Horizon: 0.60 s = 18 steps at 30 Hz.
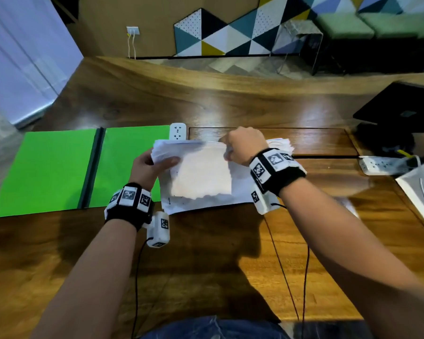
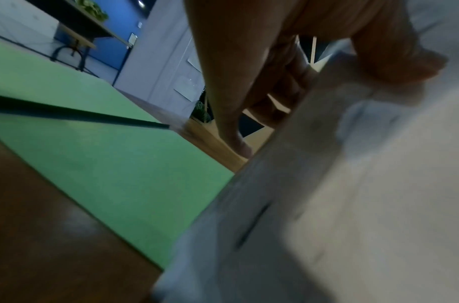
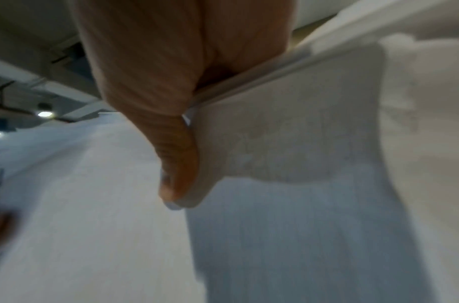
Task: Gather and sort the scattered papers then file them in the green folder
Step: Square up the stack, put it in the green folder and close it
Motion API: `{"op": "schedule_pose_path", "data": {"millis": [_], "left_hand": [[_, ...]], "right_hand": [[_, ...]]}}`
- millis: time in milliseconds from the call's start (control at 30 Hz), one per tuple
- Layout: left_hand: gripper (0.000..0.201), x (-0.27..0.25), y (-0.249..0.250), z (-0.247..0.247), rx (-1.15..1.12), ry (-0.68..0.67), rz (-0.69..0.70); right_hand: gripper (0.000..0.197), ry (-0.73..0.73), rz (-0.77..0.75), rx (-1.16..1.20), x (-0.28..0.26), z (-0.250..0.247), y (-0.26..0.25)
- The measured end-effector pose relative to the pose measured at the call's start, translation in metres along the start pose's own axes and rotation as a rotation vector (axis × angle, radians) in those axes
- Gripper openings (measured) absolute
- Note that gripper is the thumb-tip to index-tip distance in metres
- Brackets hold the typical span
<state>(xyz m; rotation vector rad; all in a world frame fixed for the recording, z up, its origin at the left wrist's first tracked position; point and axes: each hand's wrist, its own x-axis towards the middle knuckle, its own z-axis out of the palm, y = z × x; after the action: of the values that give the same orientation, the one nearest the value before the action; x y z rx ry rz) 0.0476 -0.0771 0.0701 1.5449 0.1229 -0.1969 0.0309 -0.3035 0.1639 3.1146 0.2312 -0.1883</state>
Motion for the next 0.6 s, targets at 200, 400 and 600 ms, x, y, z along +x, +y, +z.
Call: {"op": "schedule_pose_path", "data": {"millis": [200, 400, 600], "left_hand": [[0.033, -0.007, -0.010, -0.022, -0.058, 0.069, -0.129], [0.054, -0.001, 0.036, 0.028, -0.224, -0.090, 0.097], [0.071, 0.004, 0.042, 0.031, -0.158, -0.163, -0.056]], "right_hand": [[0.020, 0.107, 0.175, 0.897, -0.003, 0.012, 0.057], [0.030, 0.236, 0.178, 1.552, -0.032, 0.040, 0.050], [0.034, 0.254, 0.200, 1.700, -0.051, 0.053, 0.056]]}}
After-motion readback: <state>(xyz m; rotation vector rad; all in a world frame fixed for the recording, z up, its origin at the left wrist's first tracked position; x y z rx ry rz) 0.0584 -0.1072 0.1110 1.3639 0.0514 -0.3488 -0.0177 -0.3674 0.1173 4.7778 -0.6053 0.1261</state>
